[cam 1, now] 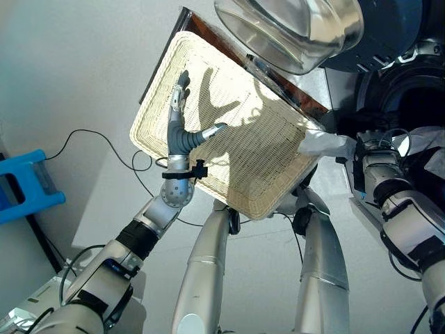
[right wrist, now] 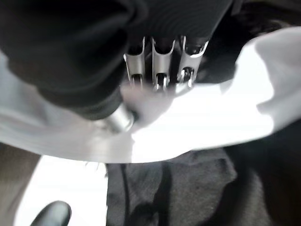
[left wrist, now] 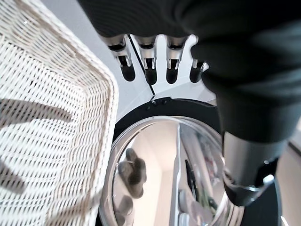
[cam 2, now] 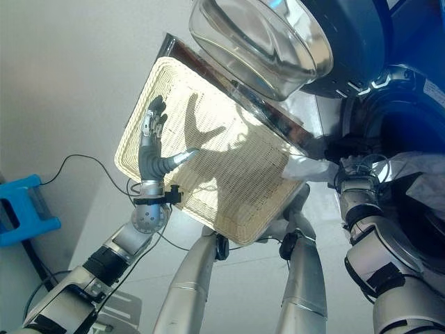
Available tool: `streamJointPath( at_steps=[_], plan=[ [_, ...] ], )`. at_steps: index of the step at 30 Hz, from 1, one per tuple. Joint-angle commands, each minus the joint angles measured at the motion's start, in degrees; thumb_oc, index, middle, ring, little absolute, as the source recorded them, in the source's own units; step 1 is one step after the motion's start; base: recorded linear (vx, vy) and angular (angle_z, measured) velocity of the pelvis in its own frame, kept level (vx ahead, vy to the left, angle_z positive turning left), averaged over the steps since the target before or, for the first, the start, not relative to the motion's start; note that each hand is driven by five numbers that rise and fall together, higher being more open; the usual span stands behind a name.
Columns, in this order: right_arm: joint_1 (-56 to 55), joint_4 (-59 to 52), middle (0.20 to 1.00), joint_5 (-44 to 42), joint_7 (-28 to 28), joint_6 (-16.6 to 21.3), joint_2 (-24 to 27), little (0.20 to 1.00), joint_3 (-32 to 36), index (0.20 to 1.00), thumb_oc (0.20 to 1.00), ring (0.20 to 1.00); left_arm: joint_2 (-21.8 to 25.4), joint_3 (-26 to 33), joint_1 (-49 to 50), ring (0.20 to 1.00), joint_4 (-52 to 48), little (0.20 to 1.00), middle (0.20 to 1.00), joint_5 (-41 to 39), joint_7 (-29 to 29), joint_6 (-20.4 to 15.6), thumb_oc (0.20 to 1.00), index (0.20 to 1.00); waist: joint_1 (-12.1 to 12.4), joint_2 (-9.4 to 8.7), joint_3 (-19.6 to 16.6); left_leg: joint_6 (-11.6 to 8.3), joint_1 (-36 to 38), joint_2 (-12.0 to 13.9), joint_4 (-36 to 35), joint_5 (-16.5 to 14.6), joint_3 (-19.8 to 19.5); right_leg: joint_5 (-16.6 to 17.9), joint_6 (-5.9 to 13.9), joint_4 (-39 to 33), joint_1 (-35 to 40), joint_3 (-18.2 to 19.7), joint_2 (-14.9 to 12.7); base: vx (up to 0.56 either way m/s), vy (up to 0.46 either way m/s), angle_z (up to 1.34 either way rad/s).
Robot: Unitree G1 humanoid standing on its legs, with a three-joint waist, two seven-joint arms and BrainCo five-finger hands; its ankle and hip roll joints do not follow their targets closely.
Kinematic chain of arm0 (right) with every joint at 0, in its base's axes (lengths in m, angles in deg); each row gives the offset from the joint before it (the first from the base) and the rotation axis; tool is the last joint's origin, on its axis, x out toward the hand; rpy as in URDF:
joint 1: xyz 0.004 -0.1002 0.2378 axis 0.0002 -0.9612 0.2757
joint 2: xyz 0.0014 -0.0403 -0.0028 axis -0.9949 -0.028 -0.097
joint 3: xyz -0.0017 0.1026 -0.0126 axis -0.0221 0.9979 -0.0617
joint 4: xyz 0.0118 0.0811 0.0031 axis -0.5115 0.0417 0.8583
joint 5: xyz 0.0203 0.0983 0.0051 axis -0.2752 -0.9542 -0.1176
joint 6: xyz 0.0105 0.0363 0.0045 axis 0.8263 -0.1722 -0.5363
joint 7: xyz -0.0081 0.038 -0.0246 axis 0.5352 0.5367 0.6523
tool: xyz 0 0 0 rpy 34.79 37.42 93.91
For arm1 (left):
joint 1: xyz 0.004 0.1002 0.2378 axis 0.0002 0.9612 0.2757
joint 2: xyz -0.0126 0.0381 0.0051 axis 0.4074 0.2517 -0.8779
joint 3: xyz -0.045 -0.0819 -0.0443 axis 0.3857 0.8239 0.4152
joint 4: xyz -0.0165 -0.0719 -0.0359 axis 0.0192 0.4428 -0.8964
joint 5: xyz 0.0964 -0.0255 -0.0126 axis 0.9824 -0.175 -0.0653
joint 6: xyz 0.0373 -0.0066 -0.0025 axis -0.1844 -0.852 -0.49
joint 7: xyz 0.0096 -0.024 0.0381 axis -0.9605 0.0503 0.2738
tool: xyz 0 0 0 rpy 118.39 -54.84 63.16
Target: Put the clothes into the washing machine.
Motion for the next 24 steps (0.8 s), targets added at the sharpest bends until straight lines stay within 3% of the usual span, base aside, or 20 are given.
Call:
streamJointPath(
  at_steps=[1, 3, 4, 5, 10, 14, 16, 19, 20, 21, 22, 24],
  plan=[
    [-0.91, 1.24, 0.2, -15.19, -13.59, 0.18, 6.56, 0.2, 2.61, 0.2, 0.2, 0.2, -1.91, 1.93, 1.8, 1.0, -4.8, 1.0, 1.0, 1.04, -1.35, -3.1, 1.0, 1.0, -2.3, 4.83, -1.43, -4.92, 1.09, 0.44, 5.69, -7.85, 3.1, 1.66, 6.32, 0.11, 0.85, -3.4, 1.0, 0.02, 0.032, 0.0],
    [-1.3, 0.64, 0.2, -17.3, -15.35, 0.41, 6.6, 0.2, 4.37, 0.2, 0.2, 0.2, -1.98, 2.02, 2.0, 1.0, -4.69, 1.0, 1.0, 1.04, -1.38, -3.28, 1.0, 1.0, -2.48, 4.67, -1.43, -4.92, 1.61, 0.57, 5.71, -8.03, 3.27, 1.49, 6.33, 0.14, 1.32, -3.42, 1.04, 0.01, 0.016, -0.01],
    [-2.9, -0.3, 0.2, -22.48, -20.26, 2.09, 6.42, 0.2, 7.96, 0.2, 0.2, 0.2, -2.11, 2.11, 2.42, 1.0, -4.43, 1.0, 1.0, 1.07, -1.65, -3.7, 1.0, 1.0, -2.96, 4.37, -1.43, -4.88, 2.49, 0.83, 5.84, -8.31, 3.59, 1.21, 6.28, 0.29, 2.15, -3.42, 1.2, 0.02, 0.048, -0.02],
    [-3.77, -0.93, 0.2, -24.09, -21.65, 2.73, 6.48, 0.2, 9.71, 0.2, 0.2, 0.2, -2.12, 2.03, 2.54, 1.0, -4.37, 1.0, 1.0, 1.05, -1.85, -3.68, 1.0, 1.0, -3.24, 4.22, -1.43, -4.8, 3.09, 0.88, 5.92, -8.54, 3.72, 1.01, 6.24, 0.44, 2.62, -3.39, 1.34, 0.02, 0.067, -0.05],
    [-9.11, -5.31, 0.2, -40.07, -31.08, 10.51, 6.3, 0.2, 19.58, 0.2, 0.2, 0.2, -1.39, 2.4, 3.42, 1.0, -3.95, 1.0, 1.0, -0.04, -2.36, -4.38, 1.0, 1.0, -4.87, 3.41, -1.43, -4.41, 5.88, 1.34, 6.45, -9.92, 4.63, -0.17, 5.96, 1.09, 4.9, -2.91, 1.98, 0.03, 0.061, -0.1],
    [-13.02, -8.56, 0.2, -51.53, -34.89, 17.87, 5.63, 0.2, 27.53, 0.2, 0.2, 0.2, -0.5, 2.98, 3.52, 1.0, -4.01, 1.0, 1.0, -1.38, -2.51, -3.84, 1.0, 1.0, -6.17, 2.84, -1.43, -4.18, 7.83, 1.42, 6.66, -10.87, 5.09, -0.9, 5.78, 1.03, 6.66, -2.21, 2.68, 0.04, 0.057, -0.14],
    [-13.35, -8.76, 0.2, -54.95, -34.03, 19.27, 5.56, 0.2, 29.82, 0.2, 0.2, 0.2, -0.3, 3.15, 3.31, 1.0, -3.78, 1.0, 1.0, -1.83, -2.28, -3.61, 1.0, 1.0, -6.39, 2.72, -1.43, -4.11, 8.43, 1.38, 6.7, -11.13, 5.16, -1.12, 5.77, 1.09, 7.19, -2.13, 2.84, 0.04, 0.045, -0.08],
    [-13.63, -9.07, 0.2, -71.87, -28.26, 24.46, 5.15, 0.2, 34.61, 0.2, 0.2, 0.2, 0.45, 3.48, 2.48, 1.0, -3.3, 1.0, 1.0, -3.63, -1.38, -2.61, 1.0, 1.0, -6.62, 2.41, -1.43, -3.95, 9.31, 1.28, 6.85, -11.47, 5.27, -1.54, 5.61, 1.16, 8.29, -2.03, 3.15, 0.05, 0.041, -0.14],
    [-13.54, -9.28, 0.2, -79.44, -23.95, 26.71, 4.55, 0.2, 36.73, 0.2, 0.2, 0.2, 0.7, 3.59, 2.04, 1.0, -3.27, 1.0, 1.0, -4.33, -1.07, -1.97, 1.0, 1.0, -6.6, 2.26, -1.43, -3.93, 9.39, 1.26, 7.09, -11.61, 5.19, -1.6, 5.55, 1.2, 8.55, -2.1, 3.07, 0.04, 0.016, -0.11],
    [-13.51, -9.24, 0.2, -80.54, -23.25, 27.02, 4.52, 0.2, 36.9, 0.2, 0.2, 0.2, 0.72, 3.6, 1.98, 1.0, -3.27, 1.0, 1.0, -4.43, -1.01, -1.88, 1.0, 1.0, -6.58, 2.24, -1.43, -3.93, 9.39, 1.26, 7.13, -11.64, 5.19, -1.6, 5.54, 1.2, 8.58, -2.1, 3.06, 0.04, 0.01, -0.08],
    [-13.02, -9.83, 0.2, -89.02, -17.31, 27.97, 3.85, 0.2, 38.46, 0.2, 0.2, 0.2, 0.96, 3.67, 1.34, 1.0, -3.25, 1.0, 1.0, -5.18, -0.66, -1.02, 1.0, 1.0, -6.52, 2.05, -1.43, -3.86, 9.38, 1.13, 7.49, -11.87, 4.96, -1.78, 5.41, 1.47, 8.75, -2.15, 2.99, 0.03, 0.004, -0.03],
    [-12.31, -10.71, 0.2, -97.57, -12.1, 28.6, 3.02, 0.2, 39.39, 0.2, 0.2, 0.2, 0.98, 3.73, 0.88, 1.0, -3.36, 1.0, 1.0, -5.56, -0.2, -0.08, 1.0, 1.0, -6.36, 1.91, -1.43, -3.77, 9.37, 0.92, 7.77, -12.05, 4.76, -1.96, 5.26, 1.81, 8.79, -2.16, 3.03, 0.04, -0.011, -0.02]
  ],
)
